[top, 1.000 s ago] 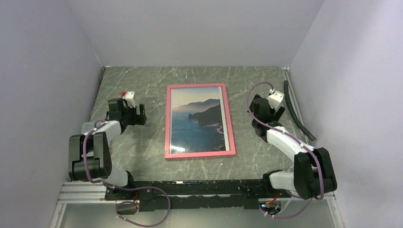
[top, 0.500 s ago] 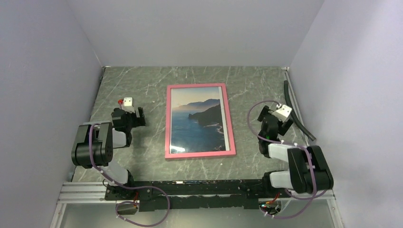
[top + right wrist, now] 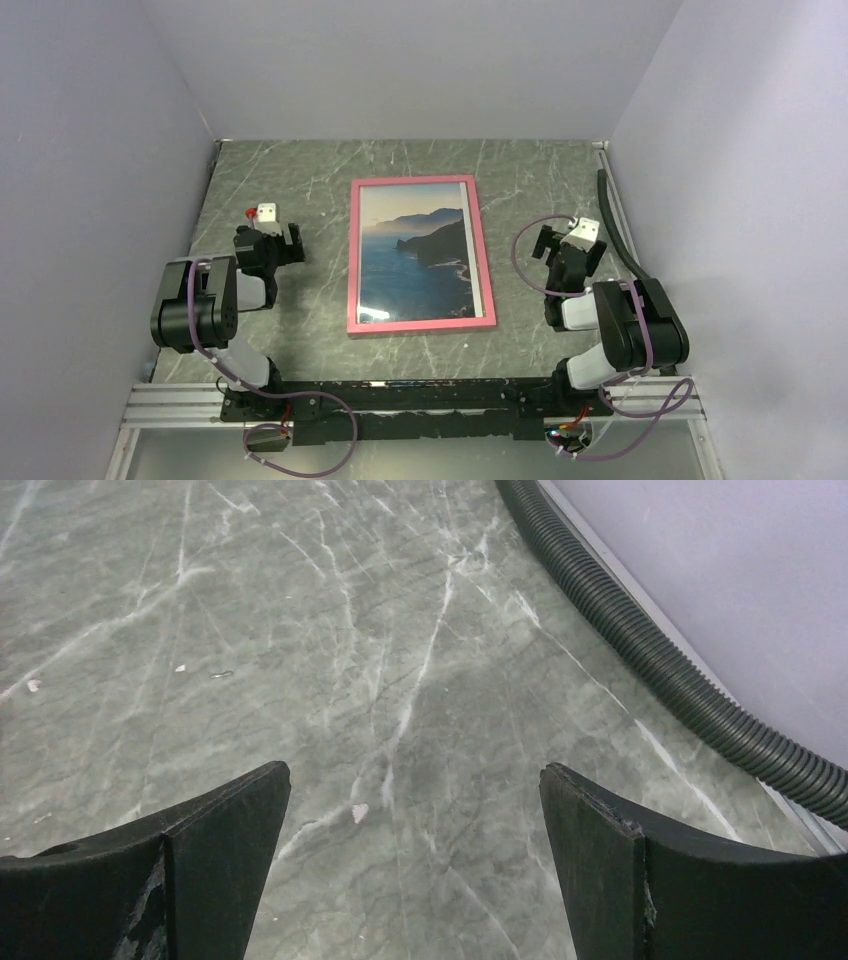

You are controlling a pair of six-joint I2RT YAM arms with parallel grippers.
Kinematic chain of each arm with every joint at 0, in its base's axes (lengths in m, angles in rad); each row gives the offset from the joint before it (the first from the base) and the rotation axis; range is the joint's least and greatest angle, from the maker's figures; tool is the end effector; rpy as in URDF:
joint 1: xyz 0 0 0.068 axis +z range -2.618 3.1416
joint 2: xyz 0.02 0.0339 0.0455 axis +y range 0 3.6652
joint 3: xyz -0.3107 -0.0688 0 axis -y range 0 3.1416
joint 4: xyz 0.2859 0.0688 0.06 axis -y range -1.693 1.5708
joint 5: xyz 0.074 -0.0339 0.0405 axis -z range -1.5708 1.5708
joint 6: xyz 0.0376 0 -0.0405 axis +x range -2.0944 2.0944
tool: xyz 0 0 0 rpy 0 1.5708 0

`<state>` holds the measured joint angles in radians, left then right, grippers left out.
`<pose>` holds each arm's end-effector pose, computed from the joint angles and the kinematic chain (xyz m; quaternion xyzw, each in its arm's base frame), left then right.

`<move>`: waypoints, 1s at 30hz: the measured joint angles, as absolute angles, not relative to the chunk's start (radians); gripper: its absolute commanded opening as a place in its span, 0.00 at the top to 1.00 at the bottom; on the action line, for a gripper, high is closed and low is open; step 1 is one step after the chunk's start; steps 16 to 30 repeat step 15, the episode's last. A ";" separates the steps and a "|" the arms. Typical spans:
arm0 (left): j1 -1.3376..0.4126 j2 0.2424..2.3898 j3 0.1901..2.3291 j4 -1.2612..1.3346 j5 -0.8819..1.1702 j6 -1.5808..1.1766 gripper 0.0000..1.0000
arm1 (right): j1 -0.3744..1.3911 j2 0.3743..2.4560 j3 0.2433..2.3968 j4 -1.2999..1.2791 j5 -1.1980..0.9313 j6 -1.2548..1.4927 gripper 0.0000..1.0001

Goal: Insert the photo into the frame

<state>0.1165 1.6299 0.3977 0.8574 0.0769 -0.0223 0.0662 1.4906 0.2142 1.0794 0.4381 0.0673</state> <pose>0.2920 0.0313 0.1331 -0.0357 0.8254 -0.0052 0.5634 0.2420 0.0001 0.1459 0.1382 0.7547 -0.1264 0.6288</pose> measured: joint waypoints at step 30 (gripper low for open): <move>0.116 1.630 0.398 0.865 0.077 -0.022 0.06 | 0.066 1.491 0.215 1.105 0.412 0.059 0.00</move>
